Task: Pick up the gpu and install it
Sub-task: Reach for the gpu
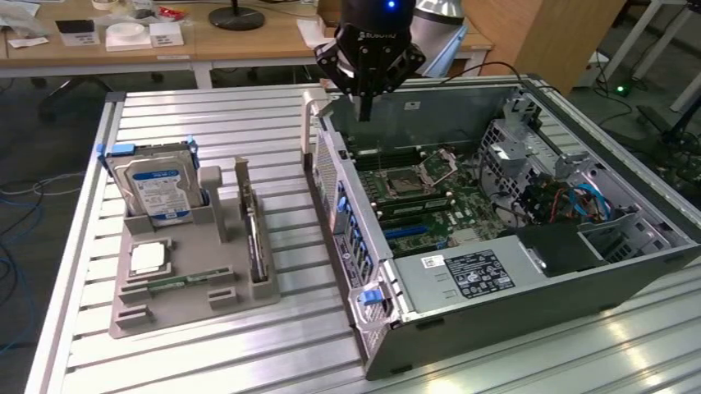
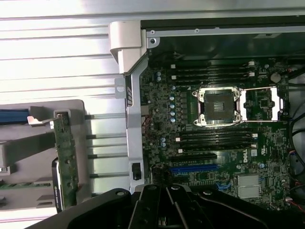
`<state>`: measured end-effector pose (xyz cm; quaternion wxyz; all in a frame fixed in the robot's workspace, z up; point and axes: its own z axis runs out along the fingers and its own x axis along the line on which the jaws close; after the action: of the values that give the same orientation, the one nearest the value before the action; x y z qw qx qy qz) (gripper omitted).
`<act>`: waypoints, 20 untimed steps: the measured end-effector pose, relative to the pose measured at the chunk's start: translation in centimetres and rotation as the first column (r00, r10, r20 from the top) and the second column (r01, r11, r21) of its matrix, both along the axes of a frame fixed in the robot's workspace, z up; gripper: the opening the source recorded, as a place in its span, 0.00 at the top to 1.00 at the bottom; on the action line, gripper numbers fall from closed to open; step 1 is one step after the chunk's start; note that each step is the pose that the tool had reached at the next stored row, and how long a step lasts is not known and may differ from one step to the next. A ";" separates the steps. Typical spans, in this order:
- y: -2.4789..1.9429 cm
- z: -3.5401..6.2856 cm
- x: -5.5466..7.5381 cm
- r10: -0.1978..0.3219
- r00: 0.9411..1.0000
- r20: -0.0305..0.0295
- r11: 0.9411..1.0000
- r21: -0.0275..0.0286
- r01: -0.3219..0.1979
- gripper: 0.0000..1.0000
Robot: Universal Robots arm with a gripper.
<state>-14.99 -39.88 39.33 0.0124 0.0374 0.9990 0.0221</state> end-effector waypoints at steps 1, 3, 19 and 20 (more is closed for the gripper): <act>0.00 0.00 -0.1 0.000 1.000 0.000 1.000 0.000 0.000 0.89; 0.00 0.00 -0.2 0.000 1.000 0.000 1.000 0.000 0.000 0.89; 0.00 0.00 -1.0 0.000 1.000 0.000 1.000 0.000 0.000 0.89; 0.00 0.00 -1.1 0.000 1.000 0.000 1.000 0.000 0.000 0.89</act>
<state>-16.05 -39.88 39.33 0.0125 0.0374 0.9990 0.0221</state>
